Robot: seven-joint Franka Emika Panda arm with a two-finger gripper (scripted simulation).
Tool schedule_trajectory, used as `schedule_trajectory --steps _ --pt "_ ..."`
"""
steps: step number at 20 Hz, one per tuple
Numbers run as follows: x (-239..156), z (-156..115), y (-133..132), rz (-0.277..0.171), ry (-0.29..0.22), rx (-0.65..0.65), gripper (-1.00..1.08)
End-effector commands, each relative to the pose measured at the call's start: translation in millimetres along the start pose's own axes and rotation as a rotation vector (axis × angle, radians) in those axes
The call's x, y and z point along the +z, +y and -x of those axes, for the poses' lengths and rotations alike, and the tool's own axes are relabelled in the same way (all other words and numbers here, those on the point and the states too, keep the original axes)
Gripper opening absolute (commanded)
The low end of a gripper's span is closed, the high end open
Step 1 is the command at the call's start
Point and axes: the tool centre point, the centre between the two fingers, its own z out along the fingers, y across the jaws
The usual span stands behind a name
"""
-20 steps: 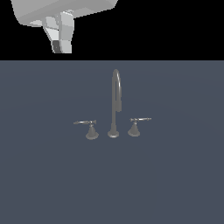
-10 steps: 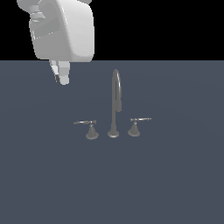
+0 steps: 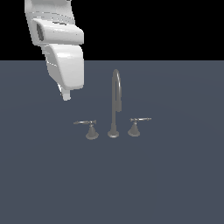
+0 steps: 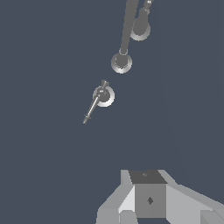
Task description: Turn on the faucet by rotating a designated handle.
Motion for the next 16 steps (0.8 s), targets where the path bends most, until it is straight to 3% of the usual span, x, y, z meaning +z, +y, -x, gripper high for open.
schedule_trajectory --steps 1,16 --pt "11 -3 -9 -0.001 0.000 0.039 -1.00" --pt "78 -30 -55 0.001 0.009 0.267 -1.00"
